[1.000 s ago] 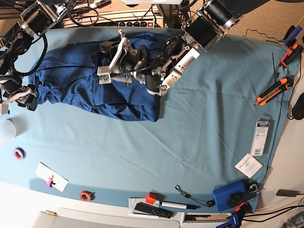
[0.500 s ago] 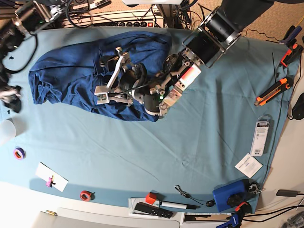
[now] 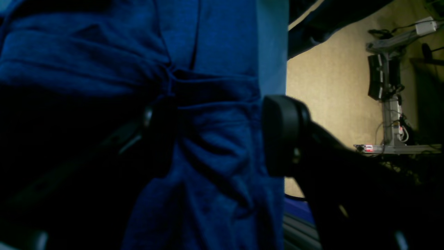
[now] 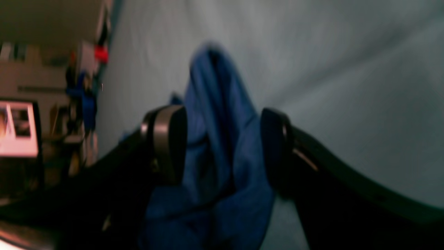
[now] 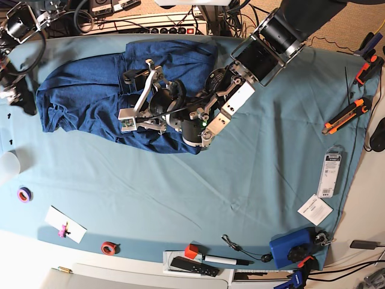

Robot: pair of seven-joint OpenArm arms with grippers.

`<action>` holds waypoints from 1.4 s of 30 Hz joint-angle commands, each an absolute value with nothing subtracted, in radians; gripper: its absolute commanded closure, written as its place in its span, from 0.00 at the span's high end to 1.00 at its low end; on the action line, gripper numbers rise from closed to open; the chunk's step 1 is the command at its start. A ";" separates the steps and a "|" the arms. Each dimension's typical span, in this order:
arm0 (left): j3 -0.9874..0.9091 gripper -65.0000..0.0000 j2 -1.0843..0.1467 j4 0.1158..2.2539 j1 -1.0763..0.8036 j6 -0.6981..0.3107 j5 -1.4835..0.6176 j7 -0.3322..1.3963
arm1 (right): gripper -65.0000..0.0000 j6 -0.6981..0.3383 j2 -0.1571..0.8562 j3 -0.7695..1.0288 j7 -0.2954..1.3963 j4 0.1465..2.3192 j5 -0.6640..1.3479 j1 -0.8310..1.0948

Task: Layout the t-shirt on the table in an organized manner, then fold the t-shirt properly
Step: 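Lift the shirt end with the right gripper while the left gripper holds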

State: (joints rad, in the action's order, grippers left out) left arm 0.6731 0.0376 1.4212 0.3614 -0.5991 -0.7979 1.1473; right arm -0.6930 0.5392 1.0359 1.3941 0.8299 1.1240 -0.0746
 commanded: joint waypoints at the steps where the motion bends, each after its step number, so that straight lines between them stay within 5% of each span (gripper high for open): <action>1: 0.669 0.59 0.052 1.439 0.386 -0.602 -0.822 1.125 | 0.52 -0.698 0.564 1.040 1.381 0.842 1.139 -0.085; 10: 0.669 0.59 0.052 1.439 0.385 -0.602 -0.822 1.126 | 0.52 -0.698 0.560 1.016 1.370 0.842 1.053 -0.085; 22: 0.669 0.59 0.052 1.439 0.385 -0.601 -0.821 1.126 | 0.51 -0.698 0.560 0.702 1.303 0.843 1.079 -0.086; 28: 0.669 0.59 0.052 1.439 0.389 -0.598 -0.815 1.125 | 0.00 -0.698 0.560 0.729 1.396 0.851 1.357 -0.086; 30: 0.669 0.59 0.052 1.439 0.401 -0.594 -0.814 1.111 | 0.00 -0.698 0.560 0.749 1.396 0.863 1.484 -0.085; 42: 0.360 0.59 0.051 1.469 0.438 -0.568 -0.815 1.130 | 0.00 -0.698 0.493 0.772 1.396 1.126 1.484 -0.039</action>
State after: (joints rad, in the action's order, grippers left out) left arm 0.3607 0.0387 1.4532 0.4126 -0.5671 -0.7929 1.1488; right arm -0.6964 0.4690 0.7666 1.4094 1.1130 1.4502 -0.0319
